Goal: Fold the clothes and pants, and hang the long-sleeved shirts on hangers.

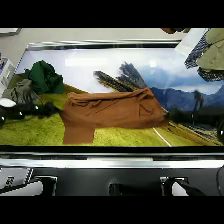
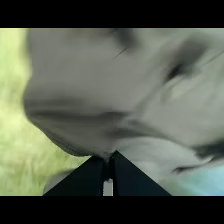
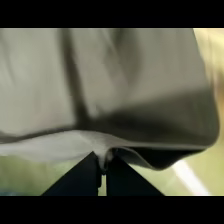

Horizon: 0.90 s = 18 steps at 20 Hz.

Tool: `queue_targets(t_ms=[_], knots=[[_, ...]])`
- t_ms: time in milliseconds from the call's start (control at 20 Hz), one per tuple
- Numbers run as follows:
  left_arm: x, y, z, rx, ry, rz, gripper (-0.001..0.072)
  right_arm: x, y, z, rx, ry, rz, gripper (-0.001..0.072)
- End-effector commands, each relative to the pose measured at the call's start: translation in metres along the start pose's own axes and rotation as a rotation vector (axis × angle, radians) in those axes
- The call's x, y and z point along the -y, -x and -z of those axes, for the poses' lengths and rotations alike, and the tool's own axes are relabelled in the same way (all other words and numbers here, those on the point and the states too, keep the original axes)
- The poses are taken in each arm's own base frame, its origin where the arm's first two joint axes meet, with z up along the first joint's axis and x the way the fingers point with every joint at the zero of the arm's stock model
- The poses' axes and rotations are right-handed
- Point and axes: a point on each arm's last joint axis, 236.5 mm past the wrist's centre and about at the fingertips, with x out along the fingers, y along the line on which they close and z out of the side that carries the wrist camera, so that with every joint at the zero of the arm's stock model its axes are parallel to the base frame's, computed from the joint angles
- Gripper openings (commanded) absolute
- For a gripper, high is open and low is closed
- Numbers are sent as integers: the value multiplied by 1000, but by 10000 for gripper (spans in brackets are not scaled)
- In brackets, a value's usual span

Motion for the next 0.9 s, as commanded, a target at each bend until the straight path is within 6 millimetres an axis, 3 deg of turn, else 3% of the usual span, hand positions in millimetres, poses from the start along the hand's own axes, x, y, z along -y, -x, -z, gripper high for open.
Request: queue_targets(t_ms=[0,150,300,450,600,700,850], knots=[[48,51,-69,156,-104,-46,16,-69,56,-113,337,198,110,30],[98,127,-116,313,-222,-133,16,-144,153,-176,595,326,86,31],[162,232,-132,543,-353,-217,16,-210,253,-186,775,443,46,30],[223,334,-105,771,-439,-227,16,-261,352,-152,939,553,31,30],[251,405,-56,944,-434,-229,16,-294,431,-99,1104,615,-4,30],[260,437,-26,1024,-425,-233,16,-305,466,-64,1178,627,-34,30],[265,469,6,1109,-427,-253,16,-311,490,-36,1227,591,-82,30]])
